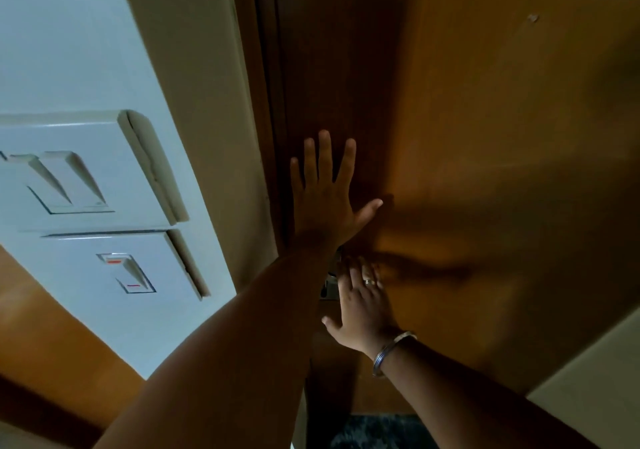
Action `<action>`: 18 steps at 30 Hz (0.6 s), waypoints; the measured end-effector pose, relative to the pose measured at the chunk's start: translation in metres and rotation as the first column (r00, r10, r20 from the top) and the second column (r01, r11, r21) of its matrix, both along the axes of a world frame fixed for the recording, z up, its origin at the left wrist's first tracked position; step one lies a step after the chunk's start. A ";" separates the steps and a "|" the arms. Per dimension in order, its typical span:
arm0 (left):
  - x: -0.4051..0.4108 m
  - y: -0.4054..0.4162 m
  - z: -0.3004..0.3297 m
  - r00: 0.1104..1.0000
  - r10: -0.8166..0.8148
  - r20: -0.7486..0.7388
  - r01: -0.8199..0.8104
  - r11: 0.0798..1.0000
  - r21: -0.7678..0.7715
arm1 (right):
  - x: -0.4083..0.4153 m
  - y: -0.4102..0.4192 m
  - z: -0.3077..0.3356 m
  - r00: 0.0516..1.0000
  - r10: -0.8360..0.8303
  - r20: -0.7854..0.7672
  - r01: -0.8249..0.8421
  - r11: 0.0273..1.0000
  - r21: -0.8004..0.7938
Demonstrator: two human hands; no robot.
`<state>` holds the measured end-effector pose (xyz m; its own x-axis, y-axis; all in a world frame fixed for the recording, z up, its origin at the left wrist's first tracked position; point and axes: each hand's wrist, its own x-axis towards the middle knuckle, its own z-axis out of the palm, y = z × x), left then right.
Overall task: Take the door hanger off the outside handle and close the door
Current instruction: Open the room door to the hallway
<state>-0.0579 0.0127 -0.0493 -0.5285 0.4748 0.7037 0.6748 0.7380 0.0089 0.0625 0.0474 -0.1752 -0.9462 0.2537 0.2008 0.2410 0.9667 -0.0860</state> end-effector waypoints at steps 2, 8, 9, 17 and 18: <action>-0.002 0.002 0.000 1.000 -0.003 -0.014 0.003 1.000 0.012 | -0.002 -0.003 -0.010 0.999 -0.037 -0.036 0.033 0.995 -0.094; 0.002 0.001 0.001 1.000 -0.012 0.013 0.012 1.000 0.005 | -0.003 -0.007 -0.019 0.997 -0.074 -0.007 0.069 0.960 -0.271; 0.002 0.001 0.003 1.000 -0.011 0.029 0.011 1.000 0.003 | -0.001 -0.005 -0.017 0.998 -0.056 0.001 0.055 0.960 -0.275; 0.023 -0.012 0.006 0.993 -0.008 0.114 0.012 0.999 -0.042 | 0.018 -0.007 -0.002 0.996 -0.030 0.088 0.055 0.956 -0.287; 0.027 -0.014 0.006 0.993 -0.012 0.121 0.018 0.999 -0.044 | 0.022 -0.008 0.000 0.996 -0.027 0.087 0.051 0.957 -0.285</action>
<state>-0.0312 -0.0010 -0.0431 -0.6011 0.5131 0.6127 0.6817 0.7293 0.0582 0.0846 0.0394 -0.1751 -0.9447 0.3260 0.0368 0.2955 0.8942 -0.3364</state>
